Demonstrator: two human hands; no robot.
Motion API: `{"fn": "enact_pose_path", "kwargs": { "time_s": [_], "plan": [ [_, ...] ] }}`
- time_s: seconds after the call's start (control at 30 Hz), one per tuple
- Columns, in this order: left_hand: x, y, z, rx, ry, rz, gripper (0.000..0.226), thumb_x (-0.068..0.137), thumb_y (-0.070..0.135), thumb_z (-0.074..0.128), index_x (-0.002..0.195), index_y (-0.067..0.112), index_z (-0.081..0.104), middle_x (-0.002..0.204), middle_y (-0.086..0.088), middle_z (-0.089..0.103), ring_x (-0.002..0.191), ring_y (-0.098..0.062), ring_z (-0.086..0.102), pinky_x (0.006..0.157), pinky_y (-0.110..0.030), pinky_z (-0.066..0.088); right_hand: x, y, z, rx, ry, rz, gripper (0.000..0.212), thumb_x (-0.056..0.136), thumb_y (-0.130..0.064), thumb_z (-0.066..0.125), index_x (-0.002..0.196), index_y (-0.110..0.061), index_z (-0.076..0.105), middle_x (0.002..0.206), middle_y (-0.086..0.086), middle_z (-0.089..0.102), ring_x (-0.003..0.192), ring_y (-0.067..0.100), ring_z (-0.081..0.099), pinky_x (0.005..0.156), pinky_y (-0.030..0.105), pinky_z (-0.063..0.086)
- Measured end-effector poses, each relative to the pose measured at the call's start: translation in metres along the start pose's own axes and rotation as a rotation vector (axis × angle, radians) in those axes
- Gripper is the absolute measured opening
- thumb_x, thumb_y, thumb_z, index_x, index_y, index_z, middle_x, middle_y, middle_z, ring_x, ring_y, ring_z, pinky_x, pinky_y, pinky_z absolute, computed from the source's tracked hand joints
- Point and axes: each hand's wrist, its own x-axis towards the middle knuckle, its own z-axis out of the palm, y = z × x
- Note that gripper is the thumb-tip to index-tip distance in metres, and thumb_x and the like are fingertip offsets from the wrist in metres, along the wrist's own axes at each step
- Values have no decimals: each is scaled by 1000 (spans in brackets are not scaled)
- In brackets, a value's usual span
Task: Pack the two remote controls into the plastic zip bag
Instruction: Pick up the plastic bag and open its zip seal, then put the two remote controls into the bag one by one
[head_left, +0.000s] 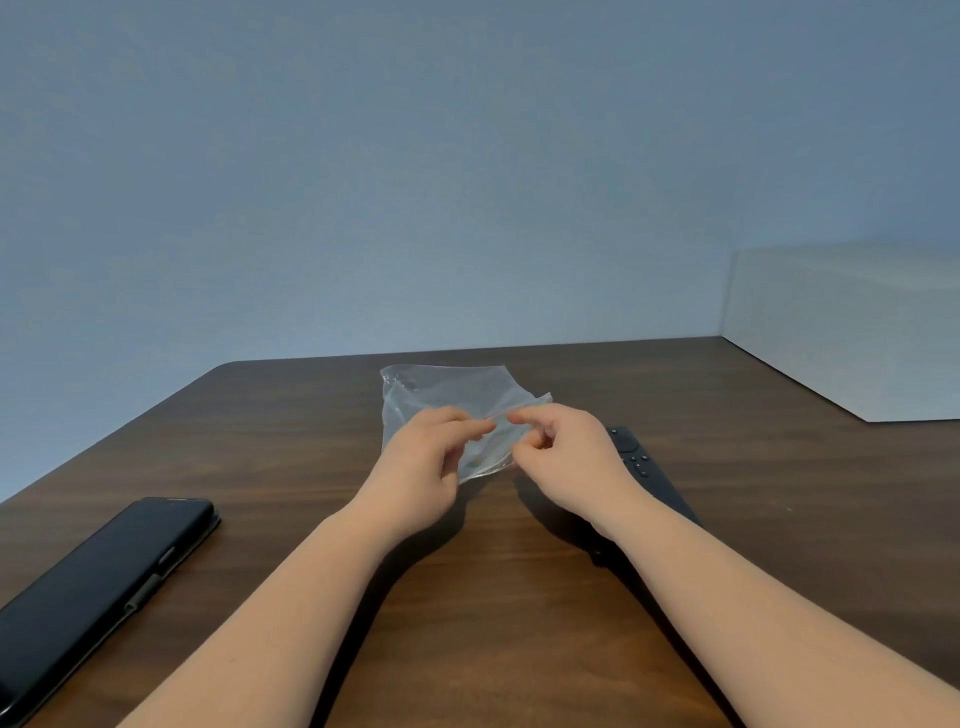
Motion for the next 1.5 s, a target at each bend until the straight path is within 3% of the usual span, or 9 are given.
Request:
{"fn": "enact_pose_path", "kwargs": {
  "time_s": [0.13, 0.3, 0.6, 0.8, 0.93, 1.07, 1.13, 1.37, 1.5],
  "plan": [
    [-2, -1, -2, 60, -14, 24, 56, 80, -13, 44, 124, 20, 55, 120, -2, 61, 109, -21, 51, 88, -25, 37, 0, 2, -2, -9, 14, 39, 43, 84, -6, 51, 126, -18, 57, 80, 6, 68, 84, 16, 63, 97, 32, 47],
    [2, -10, -8, 117, 226, -113, 47, 79, -12, 49, 115, 13, 62, 125, -11, 58, 109, -31, 57, 89, -41, 50, 0, 1, -3, -114, -45, 69, 38, 86, -9, 53, 121, -18, 61, 85, -5, 61, 89, 16, 60, 94, 33, 49],
    [-2, -13, -20, 58, 131, -160, 72, 78, -5, 48, 137, 33, 32, 151, 1, 19, 115, -13, 41, 83, -23, 39, 0, -1, -17, -306, -74, -13, 30, 87, -9, 51, 105, -24, 69, 64, -16, 48, 73, 12, 55, 84, 33, 53],
    [-4, -11, -25, 55, -14, -209, 82, 78, 5, 47, 135, 54, 13, 112, 4, 53, 75, -11, 53, 73, -32, 50, -1, -2, -25, -368, -116, 34, 27, 87, -11, 50, 93, -25, 72, 91, -5, 67, 91, 17, 61, 84, 34, 53],
    [-3, -10, -34, -12, 164, -286, 58, 81, 4, 51, 130, 34, 45, 93, 4, 65, 77, -14, 58, 81, -30, 49, 1, 3, -33, -385, -65, 44, 27, 88, -12, 48, 96, -27, 69, 93, -7, 65, 92, 18, 60, 83, 34, 52],
    [-3, -16, -37, 21, 297, -325, 31, 86, 11, 56, 115, 18, 62, 95, -1, 68, 81, -13, 56, 83, -25, 44, 2, 6, -40, -280, 74, 55, 6, 91, -28, 53, 94, -24, 53, 77, -7, 59, 75, 19, 59, 69, 37, 51],
    [-3, -22, -32, 88, 248, -309, 30, 87, 15, 57, 117, 16, 61, 96, -3, 68, 79, -13, 54, 80, -25, 44, -1, 4, -47, -381, 63, 110, 20, 89, -40, 53, 91, -22, 44, 76, -2, 59, 70, 20, 58, 63, 36, 49],
    [-4, -27, -18, 100, 47, -249, 43, 87, 13, 54, 129, 17, 49, 114, -4, 63, 94, -19, 56, 88, -29, 42, -15, -7, -41, -779, -258, 239, 52, 80, -59, 56, 120, -27, 47, 117, -4, 60, 105, 23, 57, 82, 38, 52],
    [-3, -25, -13, 103, -50, -212, 45, 87, 7, 52, 130, 21, 48, 126, -1, 60, 109, -17, 53, 96, -30, 41, -17, -8, -35, -800, -265, 212, 48, 83, -43, 57, 126, -28, 41, 118, -2, 60, 102, 25, 59, 77, 38, 54]
  ]
}}
